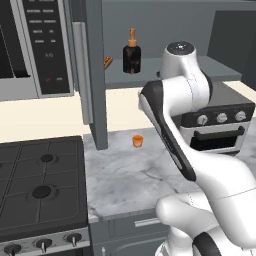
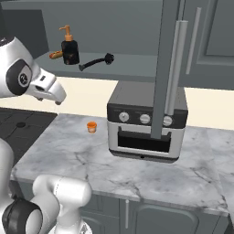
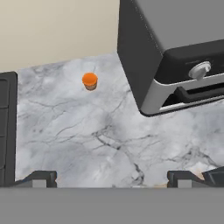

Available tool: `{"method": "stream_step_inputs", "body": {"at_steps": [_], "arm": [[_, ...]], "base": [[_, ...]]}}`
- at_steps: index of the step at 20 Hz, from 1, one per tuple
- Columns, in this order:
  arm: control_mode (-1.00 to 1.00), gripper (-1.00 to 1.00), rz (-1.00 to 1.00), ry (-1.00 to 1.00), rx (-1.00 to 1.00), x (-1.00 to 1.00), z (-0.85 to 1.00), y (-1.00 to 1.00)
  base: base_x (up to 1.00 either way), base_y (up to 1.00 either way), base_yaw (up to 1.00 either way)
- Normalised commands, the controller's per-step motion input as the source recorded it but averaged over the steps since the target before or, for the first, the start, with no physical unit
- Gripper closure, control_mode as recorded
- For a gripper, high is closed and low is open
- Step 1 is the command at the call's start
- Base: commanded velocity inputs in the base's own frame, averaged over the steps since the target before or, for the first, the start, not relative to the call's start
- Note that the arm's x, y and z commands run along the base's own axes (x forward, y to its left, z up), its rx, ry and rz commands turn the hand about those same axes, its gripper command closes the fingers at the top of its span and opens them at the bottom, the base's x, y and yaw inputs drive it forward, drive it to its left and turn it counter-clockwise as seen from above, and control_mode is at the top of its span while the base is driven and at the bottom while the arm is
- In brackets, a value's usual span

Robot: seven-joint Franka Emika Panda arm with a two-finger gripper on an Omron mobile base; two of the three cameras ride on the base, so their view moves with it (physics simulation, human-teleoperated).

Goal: Pick the soap dispenser and dish brush from the cabinet and place them on the counter.

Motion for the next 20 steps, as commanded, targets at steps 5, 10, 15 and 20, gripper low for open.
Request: {"method": "stream_step_inputs", "body": {"at_steps": [5,10,15,20], "arm": [[-1.00,-1.00,-0.04,-0.16,-0.01,0.16,0.30,-0.03],[-1.00,-1.00,-0.03,-0.17,-0.01,0.20,0.25,-0.06],[-1.00,-1.00,-0.03,-0.16,-0.02,0.23,0.22,-0.09],[-1.00,-1.00,-0.02,-0.07,0.01,0.32,0.24,-0.19]], "base": [[0.00,0.00,0.00],[0.00,0.00,0.00],[0.00,0.00,0.00],[0.00,0.00,0.00]]}}
